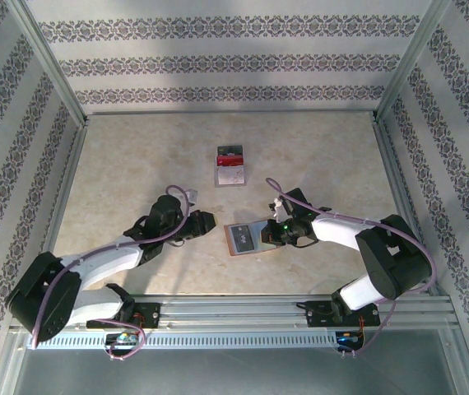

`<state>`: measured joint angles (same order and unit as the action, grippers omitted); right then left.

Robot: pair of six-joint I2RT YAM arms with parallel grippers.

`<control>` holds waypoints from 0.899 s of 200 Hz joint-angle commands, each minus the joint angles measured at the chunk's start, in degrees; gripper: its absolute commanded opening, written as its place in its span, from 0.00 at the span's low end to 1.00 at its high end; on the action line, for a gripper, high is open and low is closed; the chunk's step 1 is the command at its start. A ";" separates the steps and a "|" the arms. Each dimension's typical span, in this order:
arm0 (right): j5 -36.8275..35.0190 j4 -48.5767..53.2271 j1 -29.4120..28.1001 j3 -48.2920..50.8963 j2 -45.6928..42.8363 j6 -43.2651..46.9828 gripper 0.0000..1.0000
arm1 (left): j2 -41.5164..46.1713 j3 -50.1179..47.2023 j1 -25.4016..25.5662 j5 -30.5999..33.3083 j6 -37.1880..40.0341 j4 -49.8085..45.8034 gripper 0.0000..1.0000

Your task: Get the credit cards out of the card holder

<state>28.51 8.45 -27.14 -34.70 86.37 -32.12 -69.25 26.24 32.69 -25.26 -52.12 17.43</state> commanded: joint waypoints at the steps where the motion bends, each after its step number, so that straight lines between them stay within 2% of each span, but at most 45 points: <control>1: -2.19 1.89 -0.55 1.96 0.57 -1.25 0.06 | 0.38 1.89 1.54 -1.98 -2.29 -3.72 0.10; 31: -3.09 1.39 -0.81 2.68 0.27 -2.86 0.05 | -4.63 3.72 4.76 -3.50 -5.88 2.38 0.05; 59: -3.29 0.67 -0.96 3.32 0.12 -4.68 0.05 | -13.00 6.78 7.13 -6.49 -7.42 8.41 0.01; 80: -3.53 0.43 -1.30 3.27 0.23 -5.06 0.05 | -17.68 8.05 8.18 -6.03 -7.82 10.47 0.00; 127: -3.81 0.81 -1.59 2.97 0.38 -4.84 0.05 | -23.47 9.71 8.53 -5.45 -6.38 7.64 0.00; 180: -3.90 1.31 -1.56 2.52 0.48 -4.19 0.05 | -24.73 7.79 8.54 -2.95 -4.57 4.16 0.00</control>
<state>27.88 5.89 -28.01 -33.23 85.62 -36.32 -93.03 34.85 40.51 -29.34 -58.35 23.16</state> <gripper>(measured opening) 0.054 0.057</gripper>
